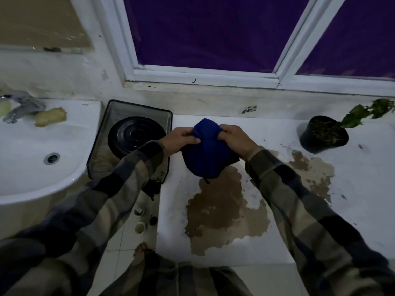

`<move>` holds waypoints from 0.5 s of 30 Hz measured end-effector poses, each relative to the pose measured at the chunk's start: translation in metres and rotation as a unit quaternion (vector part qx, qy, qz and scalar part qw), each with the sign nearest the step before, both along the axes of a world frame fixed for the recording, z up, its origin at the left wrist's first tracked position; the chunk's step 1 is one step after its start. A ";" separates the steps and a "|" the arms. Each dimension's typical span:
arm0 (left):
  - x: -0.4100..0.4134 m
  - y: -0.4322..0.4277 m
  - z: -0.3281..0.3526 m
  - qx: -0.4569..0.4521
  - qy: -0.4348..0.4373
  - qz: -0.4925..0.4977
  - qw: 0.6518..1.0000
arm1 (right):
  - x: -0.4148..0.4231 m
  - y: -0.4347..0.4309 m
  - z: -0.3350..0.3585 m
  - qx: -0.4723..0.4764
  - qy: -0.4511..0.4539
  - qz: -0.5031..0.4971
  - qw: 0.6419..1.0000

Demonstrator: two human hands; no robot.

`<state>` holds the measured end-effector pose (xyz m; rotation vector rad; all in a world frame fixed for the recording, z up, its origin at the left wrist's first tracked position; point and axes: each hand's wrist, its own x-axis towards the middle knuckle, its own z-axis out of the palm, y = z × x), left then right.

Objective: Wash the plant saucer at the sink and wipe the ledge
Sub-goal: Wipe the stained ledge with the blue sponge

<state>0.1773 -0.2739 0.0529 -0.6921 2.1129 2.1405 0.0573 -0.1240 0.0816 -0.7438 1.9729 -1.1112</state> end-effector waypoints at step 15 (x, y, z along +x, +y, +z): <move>-0.059 -0.033 -0.039 -0.361 -0.068 0.001 0.930 | -0.059 -0.018 -0.042 0.169 0.255 0.059 0.950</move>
